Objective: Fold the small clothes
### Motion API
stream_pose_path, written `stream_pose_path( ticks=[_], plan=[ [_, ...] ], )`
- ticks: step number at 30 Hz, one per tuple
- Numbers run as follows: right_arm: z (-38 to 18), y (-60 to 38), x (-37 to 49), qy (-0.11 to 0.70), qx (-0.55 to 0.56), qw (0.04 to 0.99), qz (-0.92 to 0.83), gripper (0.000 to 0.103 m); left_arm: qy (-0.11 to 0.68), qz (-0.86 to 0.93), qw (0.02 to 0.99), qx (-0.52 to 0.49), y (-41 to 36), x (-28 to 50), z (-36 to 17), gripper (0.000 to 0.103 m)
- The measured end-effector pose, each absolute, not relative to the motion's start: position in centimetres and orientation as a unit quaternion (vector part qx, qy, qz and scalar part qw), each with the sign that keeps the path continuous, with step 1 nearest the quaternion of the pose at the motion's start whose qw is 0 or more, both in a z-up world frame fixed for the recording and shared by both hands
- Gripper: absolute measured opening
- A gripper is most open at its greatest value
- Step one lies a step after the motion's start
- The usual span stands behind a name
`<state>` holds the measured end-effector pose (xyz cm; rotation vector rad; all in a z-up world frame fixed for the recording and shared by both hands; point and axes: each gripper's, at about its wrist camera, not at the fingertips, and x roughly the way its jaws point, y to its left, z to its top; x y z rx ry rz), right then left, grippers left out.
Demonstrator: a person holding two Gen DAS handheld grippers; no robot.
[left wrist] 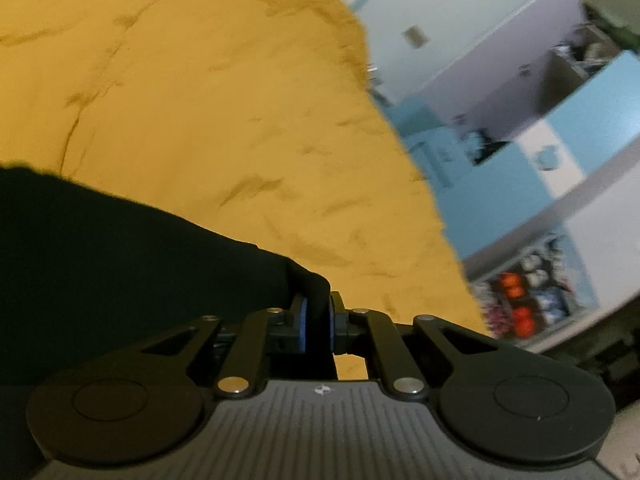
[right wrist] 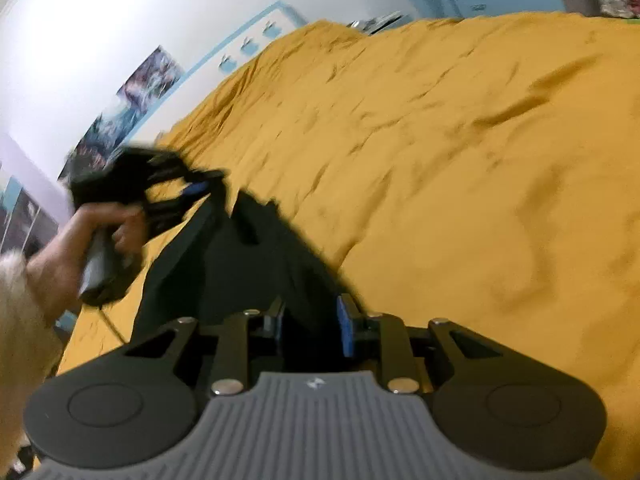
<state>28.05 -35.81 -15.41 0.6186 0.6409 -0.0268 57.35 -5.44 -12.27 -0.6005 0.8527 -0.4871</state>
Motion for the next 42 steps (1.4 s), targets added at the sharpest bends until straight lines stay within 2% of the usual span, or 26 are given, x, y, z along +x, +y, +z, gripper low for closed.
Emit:
stream_pose_path(
  ticks=[4,7,9,13,14,17,21,25,27,28,30,31,32,33,37,40,41,42],
  plan=[
    [-13.5,-37.1,28.4,0.306,0.287,0.907,0.003,0.031,0.373,-0.253,0.848,-0.278,-0.7,53.1,-9.0,0.01],
    [-11.2,-36.3,30.4,0.28,0.227,0.932,0.041,0.033,0.364,-0.27,0.845,-0.282,3.0,48.3,-8.3,0.011],
    [-10.1,-34.8,32.9,0.279,0.175,0.942,0.072,0.041,0.345,-0.287,0.845,-0.29,5.1,45.2,-8.8,0.011],
    [-8.7,-30.7,36.7,0.274,0.09,0.946,0.152,0.041,0.311,-0.311,0.835,-0.331,7.4,42.1,-10.0,0.011],
    [-8.5,-29.6,37.3,0.269,0.062,0.946,0.171,0.046,0.312,-0.314,0.832,-0.336,7.6,41.9,-10.2,0.011],
    [-9.0,-26.8,39.6,0.265,-0.033,0.951,0.153,0.05,0.327,-0.313,0.819,-0.352,8.1,40.8,-11.5,0.011],
    [-10.6,-27.9,45.1,0.302,0.011,0.936,0.183,0.05,0.374,-0.281,0.821,-0.328,7.6,38.1,-12.7,0.011],
    [-12.7,-29.8,50.7,0.33,0.095,0.924,0.17,0.05,0.381,-0.227,0.85,-0.285,7.0,34.6,-13.0,0.011],
    [-13.6,-29.8,53.1,0.346,0.118,0.915,0.169,0.05,0.372,-0.2,0.863,-0.277,7.0,32.8,-13.4,0.015],
    [-14.2,-29.6,54.0,0.355,0.124,0.912,0.164,0.05,0.37,-0.191,0.864,-0.284,7.0,32.2,-13.8,0.022],
    [-15.2,-28.8,55.5,0.371,0.131,0.906,0.157,0.051,0.384,-0.173,0.857,-0.297,7.0,31.5,-14.9,0.024],
    [-15.5,-28.2,55.9,0.377,0.134,0.903,0.158,0.049,0.395,-0.169,0.85,-0.306,7.2,31.5,-15.5,0.024],
    [-15.8,-27.9,56.3,0.381,0.132,0.9,0.164,0.018,0.4,-0.171,0.841,-0.322,7.4,31.4,-16.1,0.024],
    [-15.9,-27.7,56.6,0.384,0.131,0.899,0.163,0.004,0.4,-0.174,0.836,-0.334,7.6,31.3,-16.5,0.024],
    [-15.5,-28.5,56.9,0.372,0.148,0.904,0.154,0.003,0.397,-0.172,0.826,-0.361,8.1,31.2,-17.0,0.025],
    [-18.2,-28.6,57.8,0.4,0.141,0.895,0.14,0.003,0.406,-0.17,0.823,-0.358,7.9,31.3,-18.0,0.026],
    [-18.8,-28.4,57.8,0.403,0.13,0.895,0.138,0.006,0.409,-0.171,0.82,-0.362,7.8,31.3,-18.2,0.026],
    [-18.8,-28.5,57.7,0.399,0.132,0.897,0.138,0.013,0.41,-0.171,0.819,-0.364,8.2,31.1,-18.5,0.026]
  ],
)
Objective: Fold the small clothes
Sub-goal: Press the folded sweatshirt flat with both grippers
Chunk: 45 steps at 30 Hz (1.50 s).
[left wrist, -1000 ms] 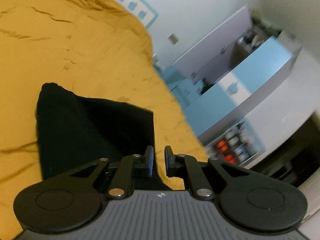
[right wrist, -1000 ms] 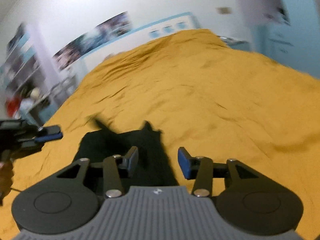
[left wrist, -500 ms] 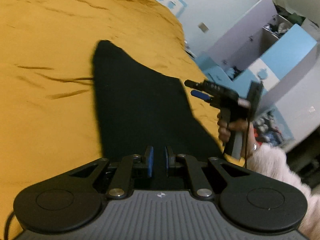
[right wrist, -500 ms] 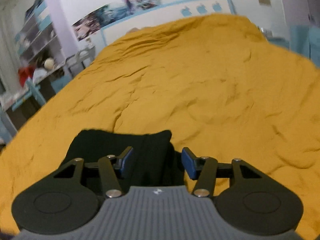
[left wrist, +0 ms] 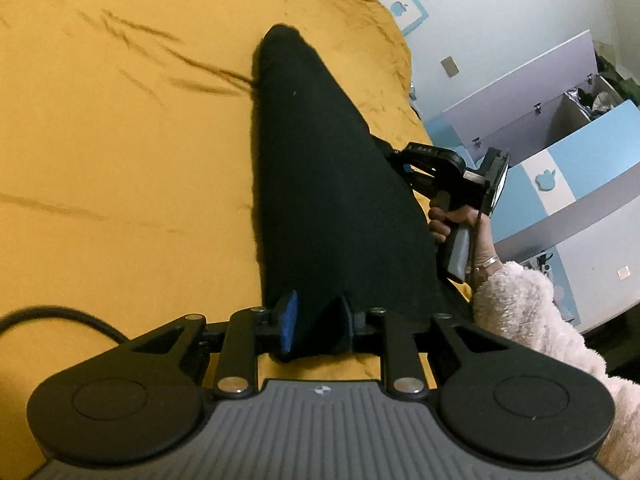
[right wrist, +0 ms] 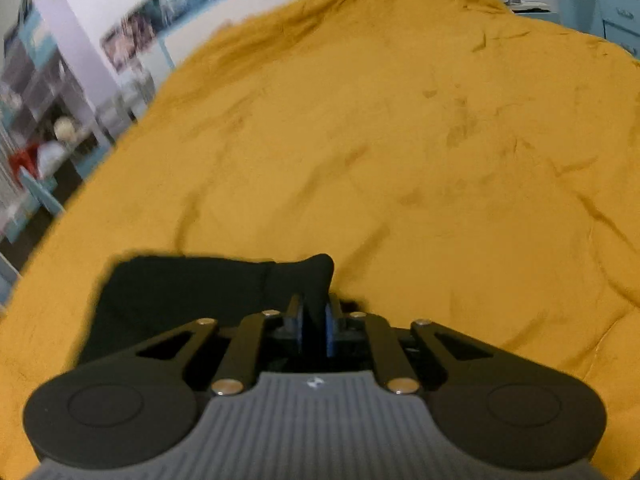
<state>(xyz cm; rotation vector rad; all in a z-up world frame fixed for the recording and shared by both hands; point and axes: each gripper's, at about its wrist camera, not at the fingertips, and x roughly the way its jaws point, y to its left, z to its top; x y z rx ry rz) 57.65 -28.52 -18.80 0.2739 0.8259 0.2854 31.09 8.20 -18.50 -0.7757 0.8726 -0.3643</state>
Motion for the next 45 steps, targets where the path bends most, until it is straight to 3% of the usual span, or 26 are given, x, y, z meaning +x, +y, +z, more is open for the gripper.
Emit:
stream_pose_path(
  ticks=[1,2,3,5,9,13,16,23,25,26,27,28,31,34,37,38,39,40,42,44,45],
  plan=[
    [-18.3,-29.1,57.3,0.39,0.149,0.899,0.133,0.021,0.41,-0.17,0.82,-0.363,8.3,31.1,-18.5,0.026],
    [-17.6,-29.8,56.7,0.38,0.17,0.9,0.131,0.041,0.408,-0.173,0.82,-0.363,8.4,31.1,-18.2,0.026],
    [-16.7,-30.8,55.9,0.37,0.19,0.898,0.144,0.046,0.406,-0.176,0.82,-0.364,8.6,31.2,-18.1,0.026],
    [-14.6,-32.7,52.9,0.358,0.208,0.893,0.178,0.044,0.4,-0.183,0.821,-0.365,8.7,30.8,-17.7,0.026],
    [-12.2,-36.4,45.1,0.359,0.202,0.892,0.186,0.05,0.388,-0.183,0.819,-0.381,9.5,30.2,-17.5,0.026],
    [-12.9,-39.8,37.8,0.385,0.244,0.873,0.176,0.051,0.387,-0.187,0.804,-0.411,9.4,29.7,-18.1,0.026],
    [-13.9,-40.4,34.4,0.397,0.266,0.862,0.169,0.057,0.403,-0.203,0.79,-0.415,8.8,30.3,-19.4,0.032],
    [-16.0,-40.0,32.7,0.408,0.306,0.841,0.181,0.052,0.41,-0.217,0.761,-0.454,8.5,32.4,-21.7,0.04],
    [-16.2,-39.7,33.3,0.415,0.304,0.836,0.191,0.036,0.406,-0.229,0.75,-0.468,8.3,32.7,-22.1,0.05],
    [-16.2,-39.5,33.5,0.416,0.302,0.837,0.185,0.012,0.405,-0.231,0.748,-0.473,8.2,32.9,-22.2,0.048],
    [-16.3,-39.5,33.6,0.415,0.309,0.836,0.182,0.008,0.406,-0.232,0.745,-0.476,8.0,33.1,-22.3,0.029],
    [-16.0,-39.7,33.4,0.407,0.316,0.838,0.178,0.007,0.411,-0.233,0.738,-0.482,8.0,33.2,-22.4,0.001],
    [-14.7,-40.1,32.8,0.381,0.309,0.856,0.166,0.004,0.394,-0.27,0.723,-0.499,8.0,32.7,-21.2,0.0],
    [-16.2,-40.2,33.4,0.411,0.301,0.846,0.155,0.004,0.417,-0.238,0.761,-0.437,8.0,32.0,-20.1,0.0],
    [-18.3,-40.6,33.6,0.428,0.32,0.833,0.145,0.004,0.435,-0.216,0.755,-0.441,9.2,31.2,-21.7,0.0],
    [-18.5,-40.7,33.6,0.427,0.322,0.833,0.145,0.006,0.427,-0.215,0.755,-0.449,9.6,30.9,-21.6,0.0],
    [-18.4,-40.8,33.5,0.428,0.32,0.833,0.144,0.016,0.419,-0.216,0.757,-0.452,10.0,30.6,-21.4,0.0],
    [-18.4,-40.9,33.3,0.425,0.319,0.834,0.146,0.02,0.415,-0.22,0.758,-0.453,10.2,30.5,-21.1,0.001],
    [-17.7,-40.9,33.3,0.422,0.318,0.835,0.154,0.033,0.409,-0.21,0.764,-0.454,10.6,30.5,-20.5,0.015],
    [-16.7,-41.3,33.5,0.405,0.314,0.843,0.165,0.044,0.405,-0.209,0.772,-0.443,10.8,30.9,-19.9,0.05],
    [-16.2,-41.6,33.8,0.395,0.311,0.848,0.168,0.054,0.403,-0.203,0.779,-0.435,10.9,31.1,-19.5,0.053]
  ],
)
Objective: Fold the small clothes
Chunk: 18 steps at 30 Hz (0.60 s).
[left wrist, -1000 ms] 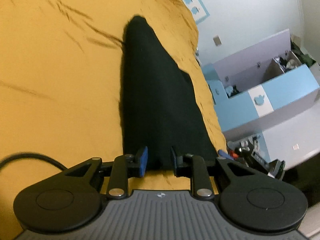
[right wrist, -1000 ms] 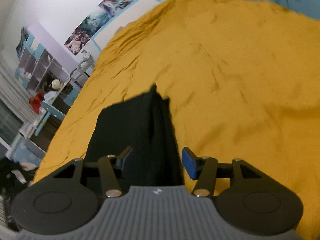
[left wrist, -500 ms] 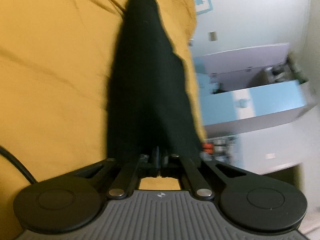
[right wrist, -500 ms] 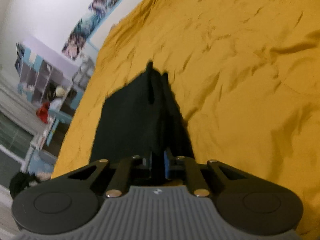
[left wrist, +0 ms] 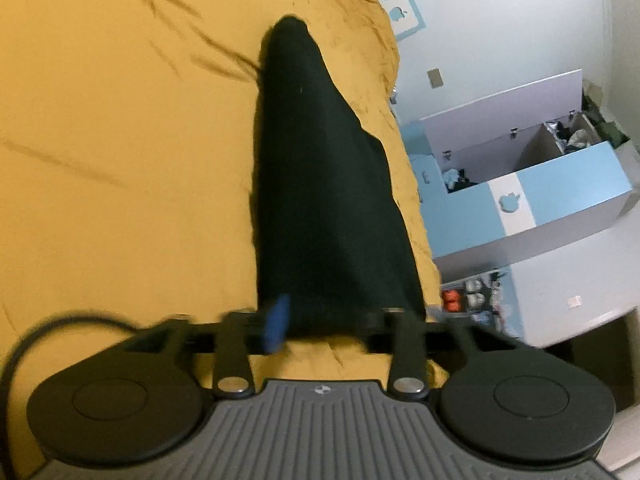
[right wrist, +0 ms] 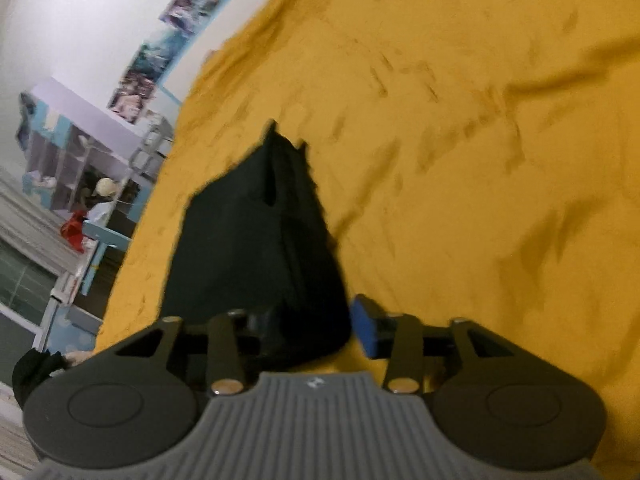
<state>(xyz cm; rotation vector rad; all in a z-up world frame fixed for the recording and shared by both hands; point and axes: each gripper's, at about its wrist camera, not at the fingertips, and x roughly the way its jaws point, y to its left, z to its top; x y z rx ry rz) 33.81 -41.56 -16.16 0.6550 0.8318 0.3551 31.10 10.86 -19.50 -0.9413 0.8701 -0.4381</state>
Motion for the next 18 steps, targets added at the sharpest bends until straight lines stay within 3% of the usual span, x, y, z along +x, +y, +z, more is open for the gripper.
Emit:
stream_pose_path(
  ticks=[4,9,18],
  plan=[
    [-14.8,-42.2,37.8,0.373,0.319,0.846,0.207,0.068,0.412,-0.199,0.782,-0.424,10.8,31.9,-19.9,0.063],
    [-16.0,-41.2,45.8,0.402,0.327,0.816,0.256,0.069,0.433,-0.209,0.775,-0.41,10.4,32.9,-21.0,0.064],
    [-21.3,-38.0,55.6,0.457,0.352,0.767,0.28,0.071,0.466,-0.276,0.745,-0.391,8.1,36.2,-22.4,0.077]
  ],
)
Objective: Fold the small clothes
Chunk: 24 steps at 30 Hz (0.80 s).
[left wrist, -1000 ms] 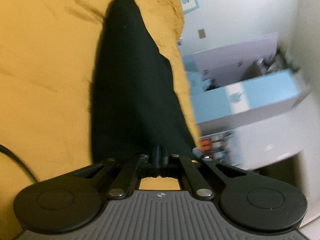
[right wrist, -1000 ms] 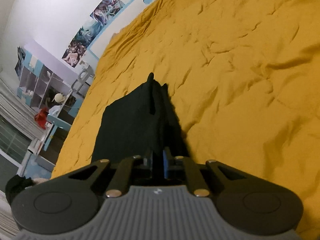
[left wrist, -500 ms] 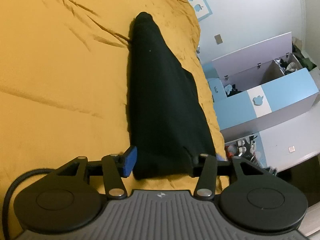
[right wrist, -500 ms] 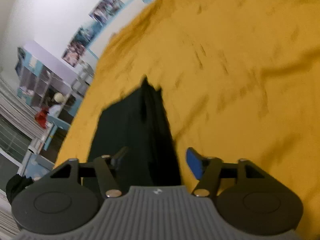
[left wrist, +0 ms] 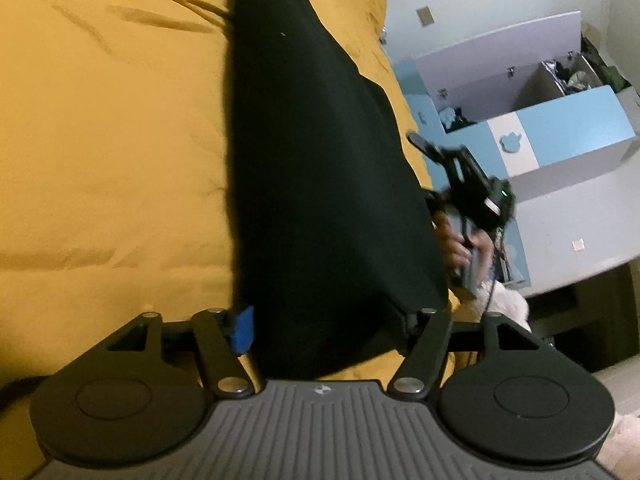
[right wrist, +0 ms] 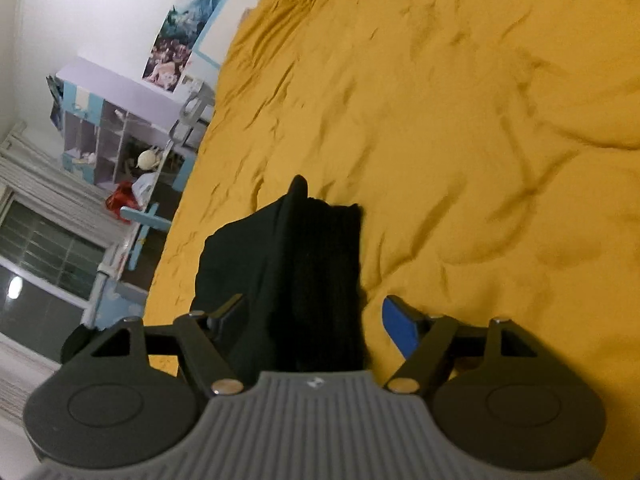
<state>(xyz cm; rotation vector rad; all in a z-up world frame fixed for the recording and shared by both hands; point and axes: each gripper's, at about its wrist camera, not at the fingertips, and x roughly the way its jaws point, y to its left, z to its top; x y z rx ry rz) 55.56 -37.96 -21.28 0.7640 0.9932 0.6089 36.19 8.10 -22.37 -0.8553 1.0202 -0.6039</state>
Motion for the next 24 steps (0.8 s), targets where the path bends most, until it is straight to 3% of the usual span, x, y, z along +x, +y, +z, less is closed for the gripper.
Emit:
stream_pose_path(
  ticks=[3,5,10,19,22,24],
  plan=[
    [-22.1,-36.4,57.2,0.464,0.36,0.747,0.312,0.073,0.472,-0.287,0.741,-0.382,7.2,37.1,-22.4,0.079],
    [-22.6,-35.0,58.3,0.472,0.349,0.742,0.323,0.074,0.471,-0.296,0.743,-0.371,6.3,37.4,-22.1,0.086],
    [-23.2,-32.7,59.9,0.475,0.332,0.735,0.353,0.083,0.471,-0.297,0.757,-0.341,4.6,37.4,-21.8,0.088],
    [-24.2,-32.3,60.5,0.46,0.341,0.748,0.336,0.083,0.469,-0.296,0.763,-0.333,4.1,35.9,-21.1,0.088],
    [-23.9,-31.8,60.2,0.462,0.31,0.765,0.325,0.07,0.47,-0.293,0.762,-0.336,4.3,35.9,-20.8,0.088],
    [-23.8,-31.9,60.2,0.464,0.302,0.771,0.314,0.053,0.47,-0.289,0.762,-0.34,4.1,35.8,-20.7,0.086]
  ],
)
